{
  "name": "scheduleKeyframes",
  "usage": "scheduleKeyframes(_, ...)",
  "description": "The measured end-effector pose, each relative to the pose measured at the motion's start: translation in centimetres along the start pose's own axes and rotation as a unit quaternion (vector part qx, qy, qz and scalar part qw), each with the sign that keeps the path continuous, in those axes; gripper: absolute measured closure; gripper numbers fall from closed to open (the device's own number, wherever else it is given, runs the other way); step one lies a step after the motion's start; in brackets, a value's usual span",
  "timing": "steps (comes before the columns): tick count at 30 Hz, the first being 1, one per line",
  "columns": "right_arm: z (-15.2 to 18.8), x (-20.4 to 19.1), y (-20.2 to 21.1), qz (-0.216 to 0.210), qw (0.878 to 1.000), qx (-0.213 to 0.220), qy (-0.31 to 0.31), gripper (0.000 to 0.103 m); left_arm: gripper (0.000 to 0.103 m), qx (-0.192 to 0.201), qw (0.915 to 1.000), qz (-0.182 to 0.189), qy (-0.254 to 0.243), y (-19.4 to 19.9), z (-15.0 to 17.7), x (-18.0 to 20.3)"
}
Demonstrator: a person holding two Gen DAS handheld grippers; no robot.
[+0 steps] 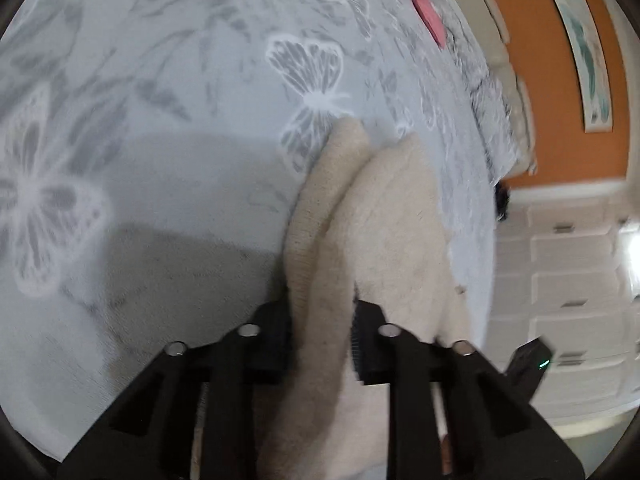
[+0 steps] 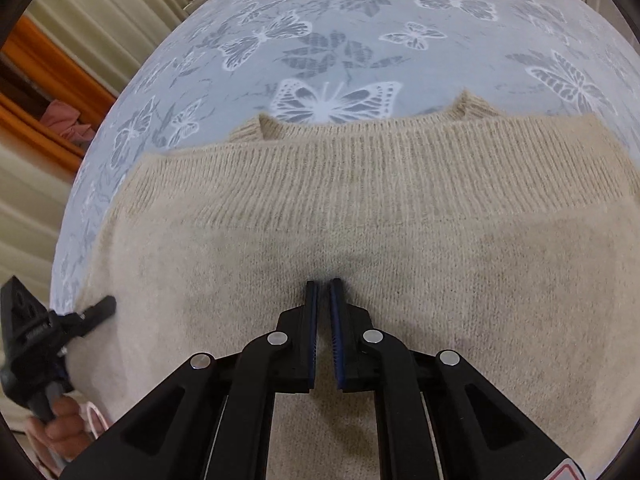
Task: Fold small clothes
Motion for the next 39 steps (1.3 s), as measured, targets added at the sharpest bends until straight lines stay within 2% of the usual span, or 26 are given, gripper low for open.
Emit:
scheduleKeyframes(2, 0.0, 0.1, -0.1, -0.006, 1.000, 0.000, -0.006, 0.096, 0.088, 0.014, 0.9998, 0.007, -0.014, 0.9, 0.2, 1.3)
scheduleKeyframes(8, -0.1, 0.5, -0.4, -0.023, 0.999, 0.003, -0.023, 0.098, 0.089, 0.040, 0.9896, 0.064, -0.122, 3.6, 2.8, 11.7)
scheduleKeyframes(13, 0.3, 2.0, 1.6, -0.083, 0.994, 0.009, -0.069, 0.097, 0.089, 0.014, 0.9740, 0.093, -0.206, 1.6, 7.4, 20.4)
scheduleKeyframes(14, 0.5, 3.2, 2.9, -0.100, 0.991, 0.023, -0.091, 0.094, 0.089, 0.006, 0.9720, 0.091, -0.217, 0.9, 8.4, 21.4)
scheduleKeyframes(16, 1.6, 6.3, 5.9, -0.102, 0.986, 0.059, -0.121, 0.081, 0.088, -0.018, 0.9672, 0.075, -0.242, -1.9, 11.1, 23.2)
scheduleKeyframes(17, 2.1, 7.7, 7.0, -0.098, 0.984, 0.071, -0.130, 0.076, 0.086, -0.032, 0.9642, 0.055, -0.257, -3.9, 12.7, 23.7)
scheduleKeyframes(19, 4.1, 11.4, 9.6, -0.078, 0.981, 0.092, -0.149, 0.067, 0.080, -0.042, 0.9625, 0.017, -0.267, -6.3, 14.8, 23.2)
scheduleKeyframes(21, 5.8, 13.8, 11.3, -0.066, 0.980, 0.096, -0.160, 0.064, 0.057, -0.050, 0.9624, -0.011, -0.267, -8.2, 16.8, 22.3)
scheduleKeyframes(22, 6.7, 14.9, 12.4, -0.062, 0.980, 0.098, -0.162, 0.062, 0.051, -0.052, 0.9637, -0.017, -0.261, -8.4, 17.4, 21.7)
scheduleKeyframes(23, 7.2, 15.4, 13.2, -0.059, 0.980, 0.101, -0.160, 0.061, 0.038, -0.052, 0.9653, -0.015, -0.255, -8.2, 18.0, 21.3)
scheduleKeyframes(24, 7.6, 15.7, 14.0, -0.058, 0.980, 0.105, -0.157, 0.058, 0.031, -0.050, 0.9670, -0.005, -0.250, -7.5, 18.5, 20.8)
scheduleKeyframes(26, 7.8, 15.3, 15.4, -0.068, 0.980, 0.114, -0.148, 0.047, 0.015, -0.032, 0.9659, -0.002, -0.257, -5.2, 18.8, 20.0)
scheduleKeyframes(27, 7.9, 14.6, 15.8, -0.078, 0.980, 0.117, -0.143, 0.035, 0.014, -0.021, 0.9639, -0.004, -0.266, -4.1, 18.8, 19.6)
scheduleKeyframes(28, 7.6, 14.0, 15.9, -0.088, 0.979, 0.120, -0.136, 0.028, 0.014, -0.011, 0.9612, -0.008, -0.275, -2.9, 18.9, 19.1)
scheduleKeyframes(29, 7.2, 13.0, 15.9, -0.101, 0.979, 0.119, -0.129, 0.028, 0.012, -0.002, 0.9586, -0.015, -0.284, -2.0, 18.6, 18.5)
scheduleKeyframes(31, 6.3, 10.8, 14.8, -0.123, 0.979, 0.103, -0.125, 0.019, 0.011, 0.012, 0.9577, -0.039, -0.285, 0.0, 17.4, 16.7)
scheduleKeyframes(36, 5.7, 6.8, 11.7, -0.112, 0.985, 0.052, -0.120, 0.018, 0.011, 0.016, 0.9733, -0.061, -0.221, 3.6, 15.2, 11.3)
scheduleKeyframes(39, 5.9, 5.3, 12.7, -0.081, 0.987, 0.072, -0.117, 0.018, 0.011, 0.023, 0.9767, -0.062, -0.204, 5.0, 14.9, 9.4)
Point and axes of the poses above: each gripper's, at about its wrist camera, not at the fingertips, and y roughly against the way its jaws point, x to its right, z to its underside, the point moved 6 cm from there along -y, roughly the way its jaws point, and after that the axes turned 1 degree about y, right-handed, at the moved point
